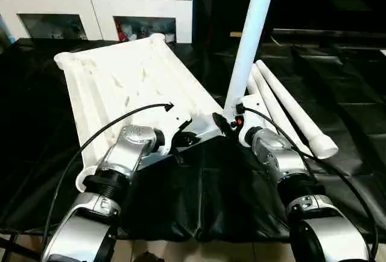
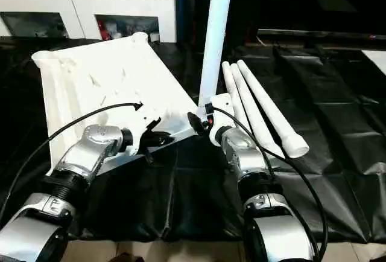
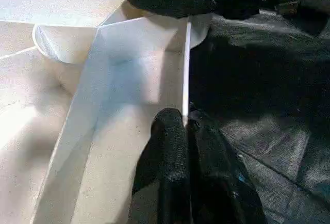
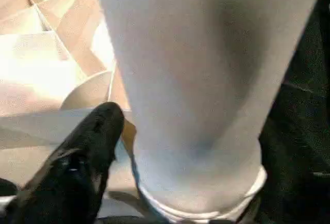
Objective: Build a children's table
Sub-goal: Rotate leg to tighten
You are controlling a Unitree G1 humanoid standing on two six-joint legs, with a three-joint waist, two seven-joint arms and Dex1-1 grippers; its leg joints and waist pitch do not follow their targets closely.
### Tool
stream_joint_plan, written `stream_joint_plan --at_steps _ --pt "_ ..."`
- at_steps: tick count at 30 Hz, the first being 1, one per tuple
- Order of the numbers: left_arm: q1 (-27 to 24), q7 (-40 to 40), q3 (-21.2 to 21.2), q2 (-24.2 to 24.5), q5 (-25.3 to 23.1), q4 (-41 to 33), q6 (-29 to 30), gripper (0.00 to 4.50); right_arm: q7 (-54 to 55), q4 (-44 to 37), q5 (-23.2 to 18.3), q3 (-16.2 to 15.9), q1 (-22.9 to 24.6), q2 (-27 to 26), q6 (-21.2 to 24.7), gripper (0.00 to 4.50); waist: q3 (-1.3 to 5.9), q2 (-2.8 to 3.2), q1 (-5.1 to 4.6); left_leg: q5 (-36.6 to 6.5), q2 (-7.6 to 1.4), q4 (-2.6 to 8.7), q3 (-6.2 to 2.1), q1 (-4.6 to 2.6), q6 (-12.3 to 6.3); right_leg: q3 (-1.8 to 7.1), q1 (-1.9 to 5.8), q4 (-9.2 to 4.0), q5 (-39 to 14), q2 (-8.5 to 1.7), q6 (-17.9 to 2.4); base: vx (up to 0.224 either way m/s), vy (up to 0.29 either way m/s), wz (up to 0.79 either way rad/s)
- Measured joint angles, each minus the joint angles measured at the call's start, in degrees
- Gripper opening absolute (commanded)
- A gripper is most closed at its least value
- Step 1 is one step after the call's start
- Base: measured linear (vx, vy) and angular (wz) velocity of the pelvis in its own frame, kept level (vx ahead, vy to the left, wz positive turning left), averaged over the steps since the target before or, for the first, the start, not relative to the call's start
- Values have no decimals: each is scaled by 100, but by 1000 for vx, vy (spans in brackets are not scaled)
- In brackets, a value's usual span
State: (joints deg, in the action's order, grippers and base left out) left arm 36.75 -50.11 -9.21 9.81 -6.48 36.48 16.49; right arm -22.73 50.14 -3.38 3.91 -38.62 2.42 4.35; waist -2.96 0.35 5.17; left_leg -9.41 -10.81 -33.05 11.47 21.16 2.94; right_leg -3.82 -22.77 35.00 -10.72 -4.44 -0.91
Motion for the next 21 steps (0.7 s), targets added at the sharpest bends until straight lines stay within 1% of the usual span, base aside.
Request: stream_joint_plan --at_steps 2,4,6,7,11,15,17,18,21 --pt "-1 3 -4 0 0 -18 0 0 -72 -24 48 2 3 24 -7 435 -1 1 2 0 0 5 0 4 0 -2 -4 0 0 0 0 0 0 0" --pt "-1 22 -16 0 0 -29 0 0 -179 -62 79 -37 23 58 -9 445 -2 3 4 0 0 6 0 8 0 -2 -7 -1 0 0 1 0 0 0" --pt "-3 30 -24 0 0 -45 9 0 -243 -109 78 -66 51 88 -7 445 -3 3 7 0 0 6 0 10 0 -2 -7 -2 -1 0 1 0 0 0" --pt "-16 15 -52 -3 2 -109 17 0 -451 -281 78 -186 148 242 11 445 -6 3 23 0 0 5 0 20 0 -2 -10 -4 -2 0 3 0 0 0" --pt "-58 -185 -99 59 11 -244 17 0 -1256 -815 63 -392 460 674 60 445 -8 3 49 1 -2 6 3 34 -1 0 -14 -6 -9 0 15 0 0 0" --pt "-117 -707 -218 348 90 -332 -203 0 -2431 -1407 -59 -633 752 1264 162 445 -8 4 73 2 -8 6 2 47 -2 -4 -27 -4 -18 4 28 0 0 0" --pt "-135 -887 -254 463 129 -345 -289 0 -2856 -1571 -71 -724 823 1529 181 445 -8 4 82 2 -8 4 2 58 -3 -5 -34 -4 -19 4 28 0 0 0" --pt "-136 -986 -279 535 137 -345 -341 0 -3119 -1695 -75 -801 876 1708 179 445 -8 4 108 2 -9 -2 1 70 -4 -7 -38 -4 -19 4 28 0 0 0" --pt "-137 -1048 -302 584 134 -343 -385 0 -3401 -1863 -86 -845 890 1903 182 445 -12 -3 123 1 -13 -18 1 79 -5 -8 -41 -1 -17 4 26 0 0 0"
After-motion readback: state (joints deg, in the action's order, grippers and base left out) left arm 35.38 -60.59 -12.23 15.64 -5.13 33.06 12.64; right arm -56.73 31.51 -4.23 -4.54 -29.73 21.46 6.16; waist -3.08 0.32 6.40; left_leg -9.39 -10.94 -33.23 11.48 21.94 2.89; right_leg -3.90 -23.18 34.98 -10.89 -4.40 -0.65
